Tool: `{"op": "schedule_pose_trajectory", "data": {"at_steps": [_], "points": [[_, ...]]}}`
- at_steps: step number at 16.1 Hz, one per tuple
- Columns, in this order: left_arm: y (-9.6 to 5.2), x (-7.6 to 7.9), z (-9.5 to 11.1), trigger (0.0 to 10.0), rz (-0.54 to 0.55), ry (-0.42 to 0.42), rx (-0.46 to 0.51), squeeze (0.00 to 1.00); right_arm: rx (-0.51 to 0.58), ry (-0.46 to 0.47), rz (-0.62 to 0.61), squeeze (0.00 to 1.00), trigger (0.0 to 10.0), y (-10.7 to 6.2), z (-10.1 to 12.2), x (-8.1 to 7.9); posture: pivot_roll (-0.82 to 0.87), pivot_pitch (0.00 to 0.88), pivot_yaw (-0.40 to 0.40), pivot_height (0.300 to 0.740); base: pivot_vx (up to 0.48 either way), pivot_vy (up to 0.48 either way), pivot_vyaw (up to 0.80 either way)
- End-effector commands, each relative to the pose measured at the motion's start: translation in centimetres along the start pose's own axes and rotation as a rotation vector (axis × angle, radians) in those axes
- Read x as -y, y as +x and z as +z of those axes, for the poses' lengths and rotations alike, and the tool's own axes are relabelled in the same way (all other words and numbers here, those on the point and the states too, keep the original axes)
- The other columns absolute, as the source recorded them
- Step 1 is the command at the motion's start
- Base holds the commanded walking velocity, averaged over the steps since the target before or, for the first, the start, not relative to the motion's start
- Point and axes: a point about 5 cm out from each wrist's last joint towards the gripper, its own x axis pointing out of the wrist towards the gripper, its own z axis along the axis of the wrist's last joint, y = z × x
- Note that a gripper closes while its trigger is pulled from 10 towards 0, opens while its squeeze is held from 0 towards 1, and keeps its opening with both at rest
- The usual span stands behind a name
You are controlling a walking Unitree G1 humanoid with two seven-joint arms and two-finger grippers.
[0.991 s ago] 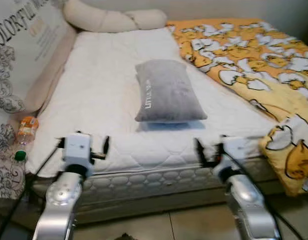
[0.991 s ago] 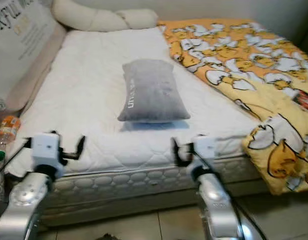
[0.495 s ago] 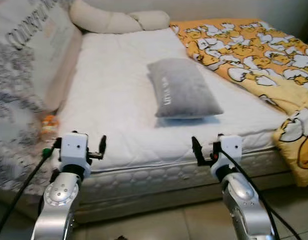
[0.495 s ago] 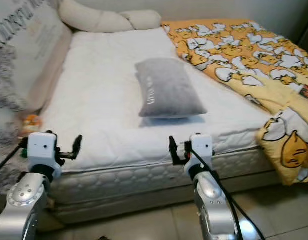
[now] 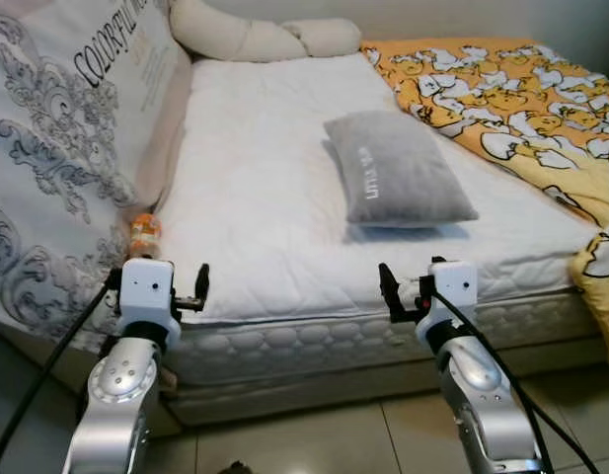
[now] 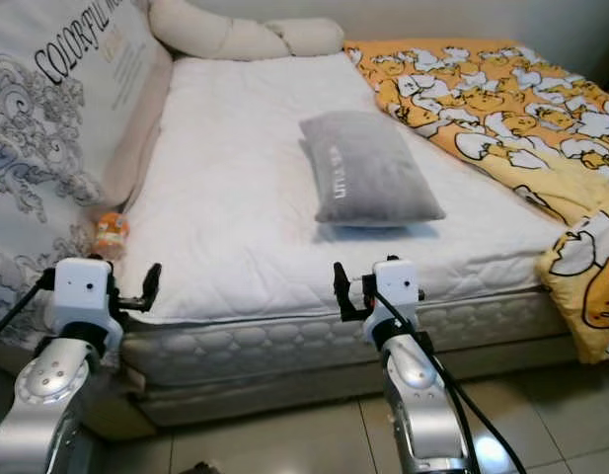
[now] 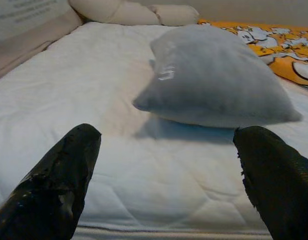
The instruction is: Clean up the room
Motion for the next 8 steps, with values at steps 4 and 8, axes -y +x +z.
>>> {"op": "schedule_pose_trajectory", "data": {"at_steps": [4,8], "points": [[0.33,0.58,0.68,10.0,-0.041,0.038,0.034,0.0,0.002,-0.013,0.036,0.0,10.0,0.03,0.16,0.21,0.01,0.0,0.022,0.74,0.0,0.0,0.0],[0.39,0.79,0.76,10.0,-0.053,0.031,0.034,0.0,0.001,-0.013,0.051,0.0,10.0,0.15,0.18,0.15,0.01,0.0,0.022,0.74,0.333,0.0,0.58]]}}
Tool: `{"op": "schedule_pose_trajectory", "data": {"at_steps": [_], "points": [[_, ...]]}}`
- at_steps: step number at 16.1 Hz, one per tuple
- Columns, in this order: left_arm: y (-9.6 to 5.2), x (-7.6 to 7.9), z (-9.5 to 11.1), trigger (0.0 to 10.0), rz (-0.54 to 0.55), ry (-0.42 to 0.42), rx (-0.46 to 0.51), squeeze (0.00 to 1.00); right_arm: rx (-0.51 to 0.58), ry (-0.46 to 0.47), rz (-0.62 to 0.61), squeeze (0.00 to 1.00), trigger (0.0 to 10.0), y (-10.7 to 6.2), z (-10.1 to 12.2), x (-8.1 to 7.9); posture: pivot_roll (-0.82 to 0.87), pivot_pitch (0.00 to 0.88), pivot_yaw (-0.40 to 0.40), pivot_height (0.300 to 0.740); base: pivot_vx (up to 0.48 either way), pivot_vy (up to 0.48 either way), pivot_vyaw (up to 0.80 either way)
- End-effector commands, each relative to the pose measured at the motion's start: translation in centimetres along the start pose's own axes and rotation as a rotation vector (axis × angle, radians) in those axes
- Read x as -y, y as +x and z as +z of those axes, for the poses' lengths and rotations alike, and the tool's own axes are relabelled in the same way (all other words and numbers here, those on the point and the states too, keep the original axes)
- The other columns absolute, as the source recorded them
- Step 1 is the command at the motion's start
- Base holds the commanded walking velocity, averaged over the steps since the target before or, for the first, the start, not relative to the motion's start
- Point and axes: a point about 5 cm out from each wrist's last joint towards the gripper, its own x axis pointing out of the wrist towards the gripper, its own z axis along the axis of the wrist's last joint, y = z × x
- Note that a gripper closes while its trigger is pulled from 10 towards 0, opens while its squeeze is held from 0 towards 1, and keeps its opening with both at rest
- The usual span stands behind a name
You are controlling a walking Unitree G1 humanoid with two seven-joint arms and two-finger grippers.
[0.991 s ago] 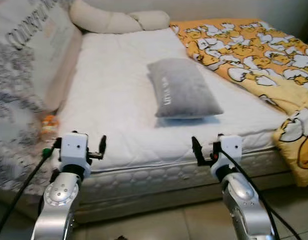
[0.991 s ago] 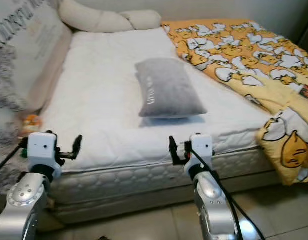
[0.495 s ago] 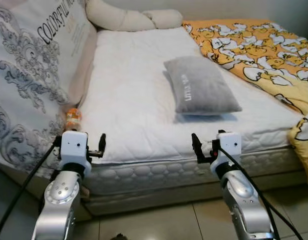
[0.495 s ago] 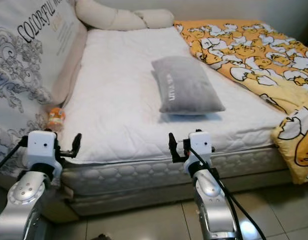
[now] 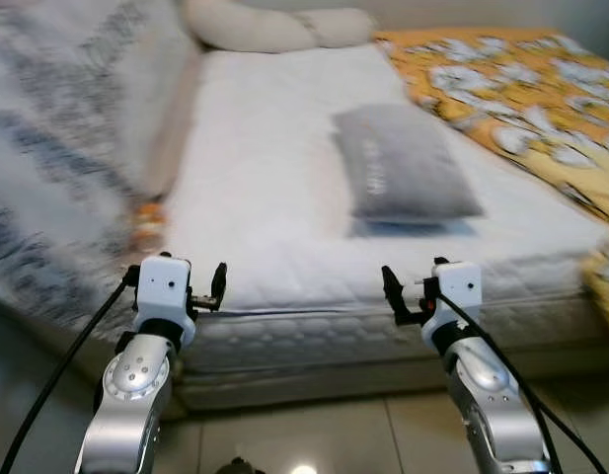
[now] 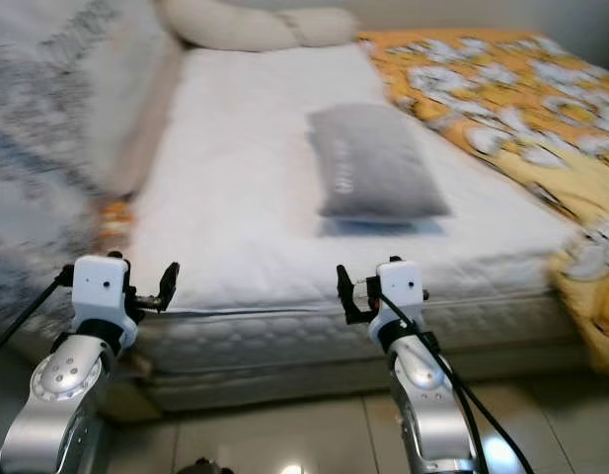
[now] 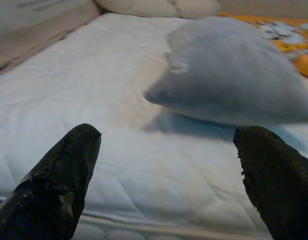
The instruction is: Clean up the room
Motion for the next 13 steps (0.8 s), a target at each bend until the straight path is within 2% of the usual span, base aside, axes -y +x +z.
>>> {"op": "schedule_pose_trajectory", "data": {"at_steps": [1,3,7,10,13], "points": [[0.1,-0.1,0.2,10.0,0.001,0.014,0.007,0.0,0.009,0.009,0.019,0.0,10.0,0.3,0.3,-0.4,0.01,0.0,0.02,0.74,0.382,0.0,0.8],[0.1,-0.5,0.2,10.0,0.019,0.014,0.005,0.0,0.006,0.004,0.027,0.0,10.0,0.5,0.2,-0.5,0.02,0.0,0.016,0.74,0.369,0.0,0.8],[0.1,-0.5,0.2,10.0,0.002,0.007,0.007,0.0,-0.007,0.027,0.023,0.0,10.0,0.6,0.0,-0.6,0.02,0.0,0.014,0.74,0.346,0.0,0.0],[0.0,0.4,0.2,10.0,-0.08,-0.006,0.005,0.0,-0.013,0.026,0.018,0.0,10.0,0.5,-0.1,-0.4,0.02,0.0,0.017,0.74,0.31,0.0,0.0],[0.0,0.5,-0.1,10.0,-0.111,0.008,-0.018,0.0,-0.014,0.027,0.018,0.0,10.0,0.3,-0.2,-0.5,0.01,0.0,0.025,0.74,0.299,0.0,0.0]]}}
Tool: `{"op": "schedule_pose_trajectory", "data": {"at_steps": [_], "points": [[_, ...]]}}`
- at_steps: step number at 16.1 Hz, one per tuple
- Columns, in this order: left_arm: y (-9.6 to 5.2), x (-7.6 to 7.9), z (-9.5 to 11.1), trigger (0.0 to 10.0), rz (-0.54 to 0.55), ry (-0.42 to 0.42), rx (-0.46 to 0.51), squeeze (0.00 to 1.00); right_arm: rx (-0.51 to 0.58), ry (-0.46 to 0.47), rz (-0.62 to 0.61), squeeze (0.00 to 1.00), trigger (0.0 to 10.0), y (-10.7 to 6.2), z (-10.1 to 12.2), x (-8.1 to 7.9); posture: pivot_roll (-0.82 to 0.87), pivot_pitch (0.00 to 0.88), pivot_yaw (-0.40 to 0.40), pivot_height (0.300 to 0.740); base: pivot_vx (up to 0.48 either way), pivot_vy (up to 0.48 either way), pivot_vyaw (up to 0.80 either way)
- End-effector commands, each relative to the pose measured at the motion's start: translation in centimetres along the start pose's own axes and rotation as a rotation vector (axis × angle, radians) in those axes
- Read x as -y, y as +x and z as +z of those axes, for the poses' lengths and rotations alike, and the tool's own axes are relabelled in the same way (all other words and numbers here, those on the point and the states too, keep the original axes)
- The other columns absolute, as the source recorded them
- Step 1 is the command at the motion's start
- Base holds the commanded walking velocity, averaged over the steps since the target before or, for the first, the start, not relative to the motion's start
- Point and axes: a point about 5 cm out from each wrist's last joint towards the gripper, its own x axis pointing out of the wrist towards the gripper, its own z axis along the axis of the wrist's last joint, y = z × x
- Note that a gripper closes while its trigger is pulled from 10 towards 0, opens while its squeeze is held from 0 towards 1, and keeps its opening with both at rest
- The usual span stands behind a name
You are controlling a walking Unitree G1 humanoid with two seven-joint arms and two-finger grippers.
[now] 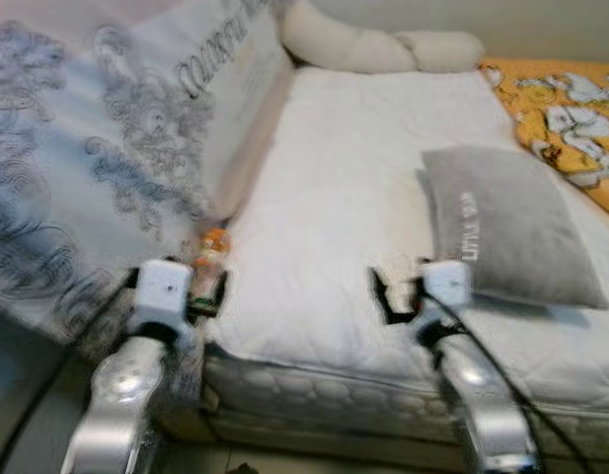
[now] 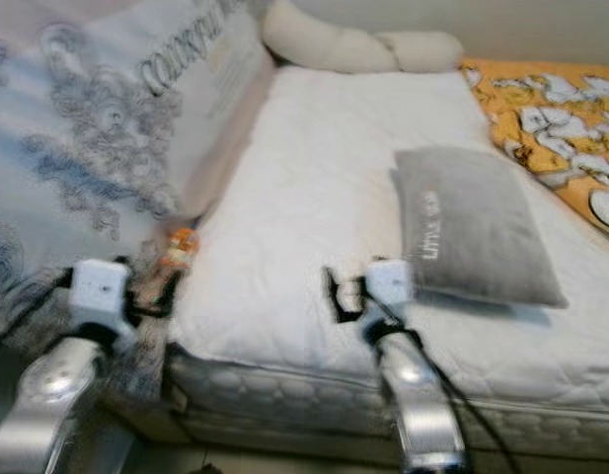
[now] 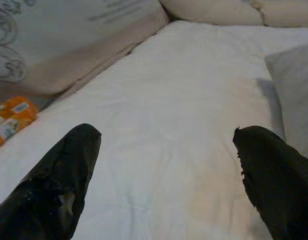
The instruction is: Clean up the room
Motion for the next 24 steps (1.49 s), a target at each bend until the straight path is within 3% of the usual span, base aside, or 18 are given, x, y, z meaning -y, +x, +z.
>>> {"op": "schedule_pose_trajectory", "data": {"at_steps": [1,11,15,17,18,20,23,24], "points": [[0.4,0.6,0.4,10.0,-0.033,0.0,0.008,0.0,-0.001,-0.008,-0.038,0.0,10.0,-0.4,0.1,1.2,0.01,0.0,0.03,0.74,0.277,0.0,0.0],[1.4,-0.4,0.5,10.0,-0.094,0.056,-0.022,0.0,-0.025,0.001,-0.037,0.0,10.0,-1.0,0.1,1.3,-0.01,0.0,0.056,0.74,0.053,0.0,0.0],[2.2,0.4,-0.3,10.0,-0.179,0.076,-0.096,0.0,-0.065,-0.08,-0.02,0.0,10.0,-0.8,0.3,1.6,0.0,0.0,0.046,0.74,0.0,0.0,0.0],[3.8,0.9,-0.6,10.0,-0.256,0.068,-0.15,0.0,-0.081,-0.089,0.011,0.0,10.0,-0.5,1.0,1.9,-0.02,0.0,0.041,0.74,0.0,0.0,0.0],[5.4,1.0,-0.5,10.0,-0.28,0.088,-0.177,0.0,-0.075,-0.116,0.036,0.0,10.0,-0.4,1.6,2.2,-0.03,0.0,0.038,0.74,0.0,0.0,0.0],[7.7,0.9,-0.1,10.0,-0.269,0.112,-0.182,0.0,-0.086,-0.15,0.069,0.0,10.0,-0.5,2.2,2.4,-0.07,0.0,0.034,0.74,0.0,0.0,0.0],[9.4,0.3,-0.1,10.0,-0.231,0.095,-0.219,0.0,-0.102,-0.181,0.101,0.0,10.0,-0.8,2.7,2.4,-0.1,0.0,0.034,0.74,0.0,0.0,0.0],[10.0,-0.5,-0.7,10.0,-0.21,0.137,-0.286,0.0,-0.108,-0.189,0.127,0.0,10.0,-1.2,3.3,2.2,-0.13,0.032,0.035,0.74,0.0,0.0,0.0]]}}
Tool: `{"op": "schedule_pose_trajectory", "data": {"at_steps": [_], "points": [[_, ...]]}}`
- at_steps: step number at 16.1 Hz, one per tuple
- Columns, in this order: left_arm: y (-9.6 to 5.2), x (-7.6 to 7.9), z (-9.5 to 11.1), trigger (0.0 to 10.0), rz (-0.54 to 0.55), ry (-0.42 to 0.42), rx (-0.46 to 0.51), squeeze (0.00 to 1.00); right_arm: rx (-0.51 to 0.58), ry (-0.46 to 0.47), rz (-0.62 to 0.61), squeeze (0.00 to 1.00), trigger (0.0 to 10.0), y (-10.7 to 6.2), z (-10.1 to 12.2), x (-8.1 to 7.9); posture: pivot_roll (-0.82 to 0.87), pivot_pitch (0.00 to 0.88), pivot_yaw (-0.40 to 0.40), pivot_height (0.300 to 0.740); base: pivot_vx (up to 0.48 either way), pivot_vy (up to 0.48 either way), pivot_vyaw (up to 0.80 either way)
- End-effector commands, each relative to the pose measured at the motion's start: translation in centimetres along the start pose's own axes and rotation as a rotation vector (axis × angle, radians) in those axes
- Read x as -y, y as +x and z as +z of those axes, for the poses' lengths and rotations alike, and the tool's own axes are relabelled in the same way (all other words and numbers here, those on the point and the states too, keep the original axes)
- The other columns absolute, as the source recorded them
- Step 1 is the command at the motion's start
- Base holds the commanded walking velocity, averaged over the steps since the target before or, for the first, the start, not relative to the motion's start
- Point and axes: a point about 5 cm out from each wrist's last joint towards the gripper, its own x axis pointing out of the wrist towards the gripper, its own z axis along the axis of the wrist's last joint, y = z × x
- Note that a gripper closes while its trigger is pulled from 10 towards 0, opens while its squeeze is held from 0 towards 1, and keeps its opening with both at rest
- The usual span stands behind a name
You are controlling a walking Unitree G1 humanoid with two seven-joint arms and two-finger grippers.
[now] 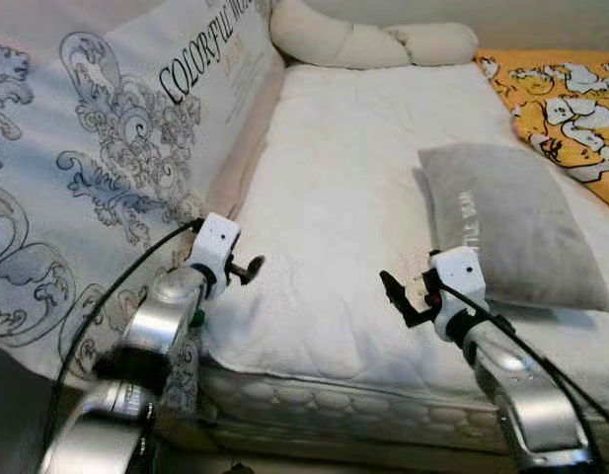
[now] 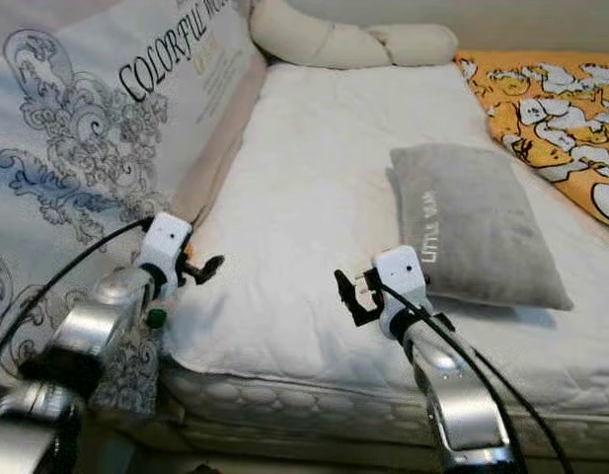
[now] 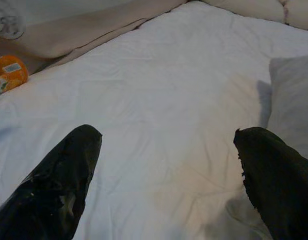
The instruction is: Clean up the room
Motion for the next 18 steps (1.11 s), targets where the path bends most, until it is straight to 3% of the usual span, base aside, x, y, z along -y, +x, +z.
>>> {"op": "schedule_pose_trajectory", "data": {"at_steps": [1,2,5,7,8,12,18], "points": [[0.1,-1.0,-0.8,10.0,0.04,-0.005,-0.047,0.75,0.003,0.001,0.041,0.0,10.0,-0.3,0.7,-0.5,-0.14,0.052,0.04,0.74,0.0,0.0,0.0],[0.1,-1.5,-1.1,10.0,0.046,-0.049,-0.065,1.0,-0.001,-0.009,0.07,0.0,10.0,-0.4,1.0,-0.7,-0.15,0.069,0.045,0.74,0.0,0.0,0.0],[0.0,-2.8,-2.1,10.0,0.15,-0.047,-0.134,1.0,0.01,-0.012,0.152,0.0,10.0,-0.8,1.6,-1.4,-0.17,0.099,0.051,0.74,0.0,0.0,0.0],[0.1,-2.8,-2.4,10.0,0.157,-0.09,-0.147,1.0,0.005,-0.011,0.183,0.0,10.0,-1.1,1.8,-1.5,-0.18,0.115,0.045,0.74,0.0,0.0,0.0],[0.2,-2.8,-2.9,10.0,0.172,-0.092,-0.176,0.0,-0.012,-0.012,0.249,0.0,10.0,-1.7,2.0,-1.7,-0.19,0.124,0.038,0.74,0.0,0.0,0.0],[0.2,-2.7,-3.5,10.0,0.181,-0.086,-0.211,0.0,-0.056,0.025,0.438,0.0,10.0,-3.3,2.0,-2.6,-0.21,0.152,0.031,0.74,0.0,0.0,0.0],[-0.2,-3.2,-4.4,10.0,0.218,-0.078,-0.263,0.0,-0.117,0.028,0.521,0.0,10.0,-4.9,1.9,-2.7,-0.25,0.168,0.028,0.74,0.0,0.0,0.0]]}}
